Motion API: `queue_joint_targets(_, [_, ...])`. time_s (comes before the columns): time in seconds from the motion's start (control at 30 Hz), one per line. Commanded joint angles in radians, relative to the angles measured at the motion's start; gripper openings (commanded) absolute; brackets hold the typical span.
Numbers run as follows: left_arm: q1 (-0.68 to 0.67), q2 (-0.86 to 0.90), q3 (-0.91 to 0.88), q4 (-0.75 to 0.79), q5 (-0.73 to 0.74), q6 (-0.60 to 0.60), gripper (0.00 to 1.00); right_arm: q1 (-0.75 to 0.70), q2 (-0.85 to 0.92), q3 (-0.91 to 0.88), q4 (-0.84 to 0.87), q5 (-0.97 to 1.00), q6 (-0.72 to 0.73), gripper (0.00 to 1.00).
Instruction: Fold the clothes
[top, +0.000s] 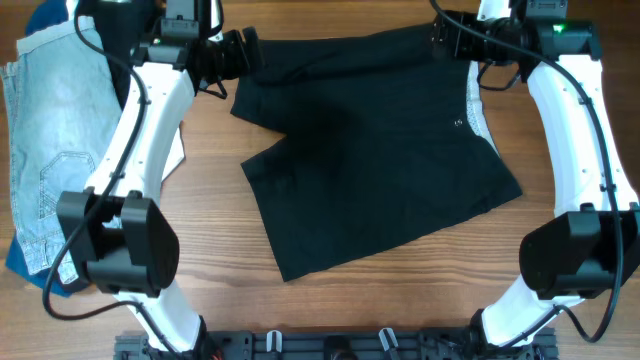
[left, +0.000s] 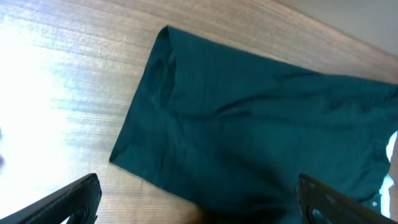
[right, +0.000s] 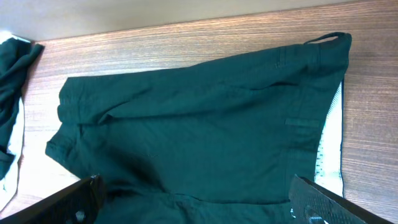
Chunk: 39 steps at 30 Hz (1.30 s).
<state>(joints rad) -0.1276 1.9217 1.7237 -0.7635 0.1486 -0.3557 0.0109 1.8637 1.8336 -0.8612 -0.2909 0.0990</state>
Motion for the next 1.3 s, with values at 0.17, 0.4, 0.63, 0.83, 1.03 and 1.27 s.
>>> queue_joint_targets(0.17, [-0.017,0.132,-0.005,0.266,0.071,0.092,1.0,0.003,0.027,-0.01,-0.019,0.01,-0.021,1.0])
queue_joint_targets(0.4, [-0.017,0.259,-0.005,0.433,0.079,0.164,0.98,0.003,0.029,-0.01,-0.017,0.01,-0.021,1.0])
queue_joint_targets(0.63, [-0.019,0.325,-0.005,0.447,0.075,0.17,0.84,0.003,0.029,-0.01,-0.014,0.025,-0.021,1.0])
queue_joint_targets(0.83, [-0.035,0.383,-0.005,0.462,0.083,0.169,0.78,0.003,0.029,-0.01,-0.01,0.025,-0.02,1.0])
queue_joint_targets(1.03, [-0.047,0.386,-0.005,0.53,0.079,0.169,0.54,0.003,0.029,-0.01,-0.011,0.03,-0.021,1.0])
queue_joint_targets(1.27, [-0.047,0.386,-0.005,0.721,0.009,0.138,0.11,0.003,0.029,-0.01,-0.011,0.055,-0.021,1.0])
